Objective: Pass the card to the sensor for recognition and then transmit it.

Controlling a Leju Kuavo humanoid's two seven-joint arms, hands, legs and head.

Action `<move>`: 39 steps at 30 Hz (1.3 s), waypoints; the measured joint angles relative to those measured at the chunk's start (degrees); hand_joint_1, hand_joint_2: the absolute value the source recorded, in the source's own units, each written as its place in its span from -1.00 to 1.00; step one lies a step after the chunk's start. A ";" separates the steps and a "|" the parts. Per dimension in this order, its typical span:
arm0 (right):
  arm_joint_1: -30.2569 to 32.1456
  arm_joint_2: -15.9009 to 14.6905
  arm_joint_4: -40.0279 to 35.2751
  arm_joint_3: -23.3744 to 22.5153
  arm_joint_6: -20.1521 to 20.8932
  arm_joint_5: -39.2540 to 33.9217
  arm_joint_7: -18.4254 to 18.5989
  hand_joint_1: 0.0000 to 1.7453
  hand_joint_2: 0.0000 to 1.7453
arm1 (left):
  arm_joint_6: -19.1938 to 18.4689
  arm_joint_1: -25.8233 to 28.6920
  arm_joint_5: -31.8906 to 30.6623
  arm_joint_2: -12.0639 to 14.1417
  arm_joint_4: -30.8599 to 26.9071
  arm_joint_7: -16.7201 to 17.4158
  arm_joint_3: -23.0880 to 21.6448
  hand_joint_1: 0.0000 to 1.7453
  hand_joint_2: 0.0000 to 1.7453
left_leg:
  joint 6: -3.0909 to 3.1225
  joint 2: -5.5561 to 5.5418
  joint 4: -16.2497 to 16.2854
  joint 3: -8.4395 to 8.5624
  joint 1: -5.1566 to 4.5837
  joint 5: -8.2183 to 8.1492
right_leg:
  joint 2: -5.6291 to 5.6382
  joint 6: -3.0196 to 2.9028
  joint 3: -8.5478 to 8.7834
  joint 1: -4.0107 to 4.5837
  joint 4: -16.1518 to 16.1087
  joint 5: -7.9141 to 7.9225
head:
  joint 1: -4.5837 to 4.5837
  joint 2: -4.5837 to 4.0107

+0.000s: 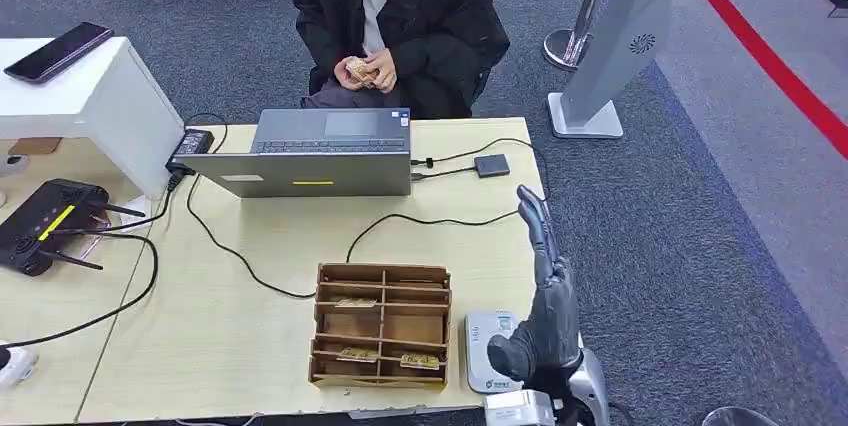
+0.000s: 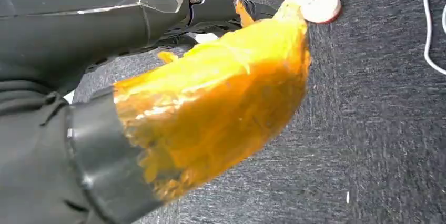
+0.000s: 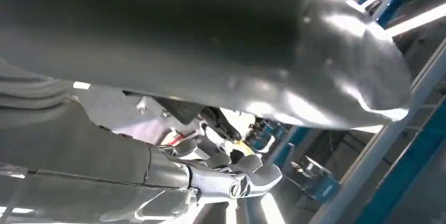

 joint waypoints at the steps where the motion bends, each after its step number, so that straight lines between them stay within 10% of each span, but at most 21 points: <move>1: 0.39 -0.02 -0.19 -0.06 0.07 -0.33 -0.22 -1.00 -1.00 | 0.00 0.05 0.00 0.04 0.00 0.00 0.00 -1.00 -1.00 | 0.00 0.00 0.00 0.00 0.00 0.00 | 0.00 0.00 0.00 0.00 0.00 0.00 | 0.00 0.00; 39: 8.61 -0.35 -6.23 -2.49 8.96 -11.24 -6.56 -1.00 -1.00 | -0.02 0.34 1.33 0.24 0.00 -2.58 0.13 -1.00 -1.00 | 0.00 0.02 0.00 0.01 0.00 0.00 | 0.00 -0.02 0.01 0.00 0.01 -0.01 | 0.00 0.00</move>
